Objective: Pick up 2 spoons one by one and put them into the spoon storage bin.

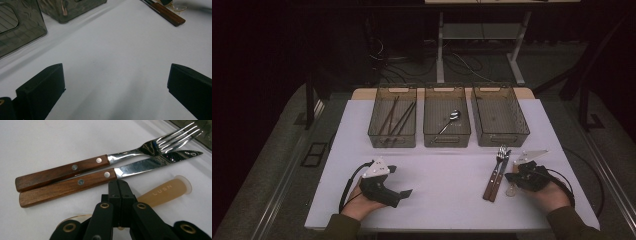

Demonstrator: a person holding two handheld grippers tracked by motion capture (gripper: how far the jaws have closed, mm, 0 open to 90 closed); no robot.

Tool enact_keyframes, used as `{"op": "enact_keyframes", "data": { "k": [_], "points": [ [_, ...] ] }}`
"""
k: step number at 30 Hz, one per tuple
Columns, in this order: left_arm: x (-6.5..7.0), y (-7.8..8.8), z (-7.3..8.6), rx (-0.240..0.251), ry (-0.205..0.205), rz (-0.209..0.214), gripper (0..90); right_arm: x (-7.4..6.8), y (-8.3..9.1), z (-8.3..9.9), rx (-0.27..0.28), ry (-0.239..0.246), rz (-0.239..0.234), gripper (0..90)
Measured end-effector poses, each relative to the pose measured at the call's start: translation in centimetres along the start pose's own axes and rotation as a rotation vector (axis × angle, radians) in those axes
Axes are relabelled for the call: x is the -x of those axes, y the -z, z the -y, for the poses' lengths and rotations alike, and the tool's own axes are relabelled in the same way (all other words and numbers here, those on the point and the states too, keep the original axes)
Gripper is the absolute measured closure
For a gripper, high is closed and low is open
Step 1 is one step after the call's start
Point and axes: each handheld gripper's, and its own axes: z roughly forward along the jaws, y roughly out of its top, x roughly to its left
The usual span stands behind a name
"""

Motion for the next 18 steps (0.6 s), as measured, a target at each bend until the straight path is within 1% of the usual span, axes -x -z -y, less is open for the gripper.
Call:
{"op": "enact_keyframes", "data": {
  "k": [7,12,18],
  "points": [
    [0.0,0.0,0.0,-0.001,0.002,0.001,0.2,0.2,0.7,0.7,-0.017,-0.003,0.015,89.6],
    [0.0,0.0,0.0,-0.002,0.003,0.0,0.1,0.3,1.1,1.0,-0.032,0.004,0.022,89.7],
    [0.0,0.0,0.0,-0.002,0.004,0.0,0.1,0.3,1.5,1.2,-0.05,0.012,0.045,89.7]
  ]
}}
